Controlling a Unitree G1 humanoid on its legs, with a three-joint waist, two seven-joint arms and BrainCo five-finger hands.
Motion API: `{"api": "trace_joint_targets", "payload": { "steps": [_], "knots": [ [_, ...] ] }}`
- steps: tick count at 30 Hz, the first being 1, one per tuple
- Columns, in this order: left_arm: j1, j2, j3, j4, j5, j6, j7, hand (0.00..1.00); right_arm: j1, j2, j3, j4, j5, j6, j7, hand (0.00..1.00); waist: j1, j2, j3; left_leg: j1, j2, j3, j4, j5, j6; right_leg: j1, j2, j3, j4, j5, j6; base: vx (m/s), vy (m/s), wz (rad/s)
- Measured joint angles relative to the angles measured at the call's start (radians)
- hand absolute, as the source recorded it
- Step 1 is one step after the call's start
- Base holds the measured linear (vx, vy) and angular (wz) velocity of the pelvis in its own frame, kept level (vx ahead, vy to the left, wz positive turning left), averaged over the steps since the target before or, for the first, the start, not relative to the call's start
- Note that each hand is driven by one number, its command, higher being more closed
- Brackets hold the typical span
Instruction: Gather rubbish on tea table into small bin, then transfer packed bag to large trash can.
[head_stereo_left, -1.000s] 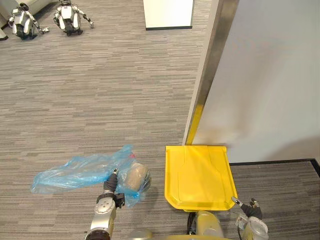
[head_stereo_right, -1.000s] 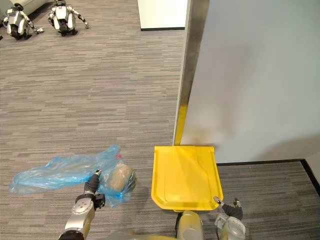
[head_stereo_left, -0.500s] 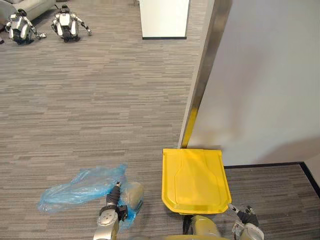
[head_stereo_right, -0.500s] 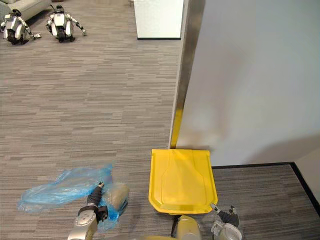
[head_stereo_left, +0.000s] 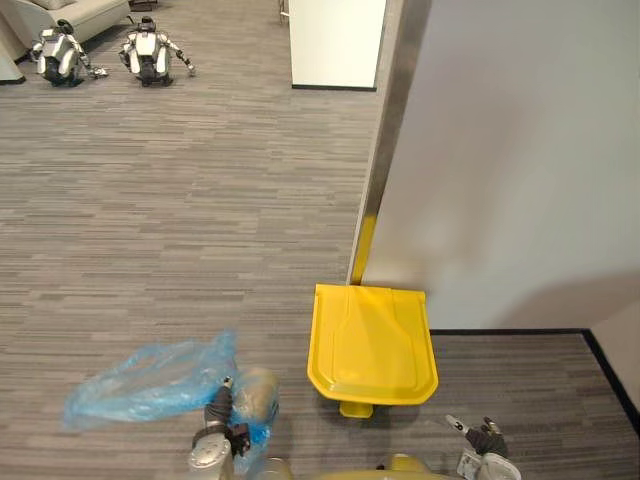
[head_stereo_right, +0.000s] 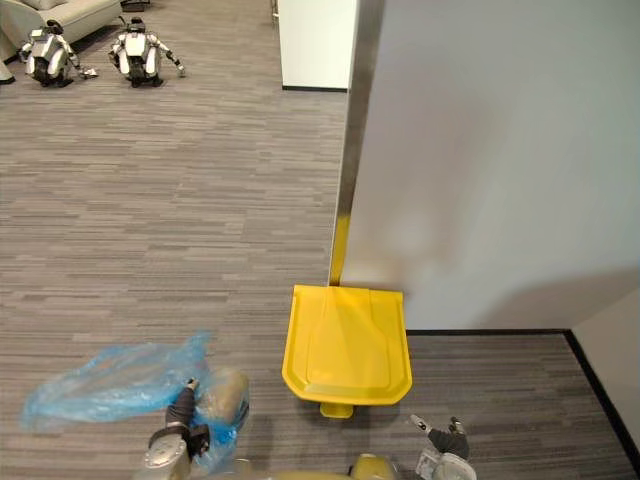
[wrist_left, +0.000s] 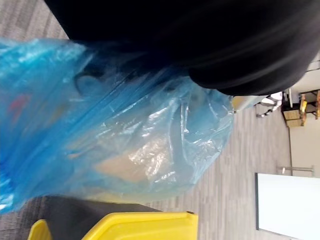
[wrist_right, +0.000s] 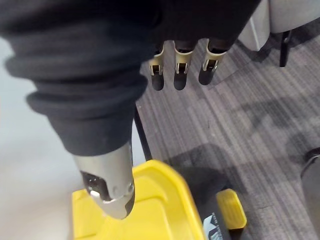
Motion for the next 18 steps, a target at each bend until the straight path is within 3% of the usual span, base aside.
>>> {"api": "trace_joint_targets", "payload": {
  "steps": [3,5,7,8,9,10,11,13,15,18],
  "knots": [
    [-0.031,0.002,-0.024,0.015,-0.009,0.0,0.001,1.0,-0.048,-0.04,0.002,0.038,0.002,0.001,-0.015,0.0,-0.003,0.027,0.029,-0.065,0.005,-0.013,-0.026,0.061,-0.039,-0.001,0.018,-0.013,-0.13,0.015,-0.045,-0.22,-0.144,0.12],
    [-0.031,0.015,-0.029,0.013,-0.02,-0.002,0.002,1.0,-0.058,-0.04,0.003,0.047,0.003,0.001,-0.021,0.0,-0.012,0.022,0.038,-0.088,0.002,-0.032,-0.039,0.115,-0.061,-0.009,0.011,-0.037,-0.139,0.033,-0.072,-0.21,-0.054,0.38],
    [-0.034,0.031,-0.038,0.011,-0.024,-0.002,0.002,1.0,-0.055,-0.034,0.003,0.045,0.004,0.0,-0.021,0.0,-0.027,0.003,0.051,-0.105,0.014,0.0,0.033,0.075,-0.026,-0.014,-0.007,-0.078,-0.152,0.051,-0.087,-0.23,0.009,0.41],
    [-0.031,0.031,-0.043,0.01,-0.038,-0.001,0.001,1.0,-0.051,-0.023,0.002,0.035,0.007,0.0,-0.022,0.0,-0.029,0.0,0.052,-0.106,0.023,0.047,0.138,0.01,0.011,-0.009,-0.018,-0.096,-0.152,0.059,-0.081,-0.23,0.091,0.44],
    [-0.031,0.03,-0.059,0.007,-0.04,-0.002,-0.001,1.0,-0.033,-0.023,-0.001,0.014,0.01,-0.003,-0.022,0.0,-0.036,-0.004,0.05,-0.089,0.021,0.08,0.2,-0.036,0.018,-0.007,-0.035,-0.113,-0.156,0.07,-0.069,-0.27,0.126,0.38],
    [-0.031,0.03,-0.06,0.007,-0.04,-0.002,-0.001,1.0,-0.029,-0.023,-0.002,0.013,0.01,-0.003,-0.022,0.0,-0.037,-0.004,0.05,-0.085,0.021,0.084,0.203,-0.039,0.018,-0.007,-0.037,-0.114,-0.157,0.072,-0.067,-0.2,0.173,0.49],
    [-0.029,0.027,-0.065,0.008,-0.04,-0.003,-0.002,1.0,-0.021,-0.025,-0.005,0.009,0.01,-0.006,-0.021,0.0,-0.058,0.021,0.039,-0.031,0.015,0.101,0.113,-0.072,0.003,-0.008,-0.034,-0.127,-0.193,0.097,-0.047,-0.17,0.219,0.27],
    [-0.029,0.05,-0.065,0.015,-0.039,-0.002,-0.001,1.0,-0.024,-0.002,-0.01,0.034,0.011,0.0,-0.019,0.0,-0.057,0.014,0.031,0.009,-0.039,0.109,-0.061,-0.027,0.007,-0.004,-0.041,-0.121,-0.278,0.159,-0.026,-0.15,0.221,0.14],
    [-0.025,0.066,-0.069,0.029,-0.039,0.0,-0.001,1.0,-0.012,0.001,-0.036,0.062,0.012,0.003,-0.019,0.0,-0.06,-0.002,0.026,0.032,-0.082,0.107,-0.13,0.017,0.032,0.023,-0.061,-0.116,-0.352,0.217,-0.01,-0.07,0.17,0.12],
    [-0.005,0.072,-0.069,0.032,-0.039,0.003,-0.001,1.0,-0.006,-0.009,-0.049,0.077,0.013,0.003,-0.021,0.0,-0.071,0.001,0.027,0.072,-0.108,0.109,-0.16,0.03,0.049,0.065,-0.074,-0.107,-0.392,0.245,-0.003,-0.03,0.124,0.02]
  ]
}}
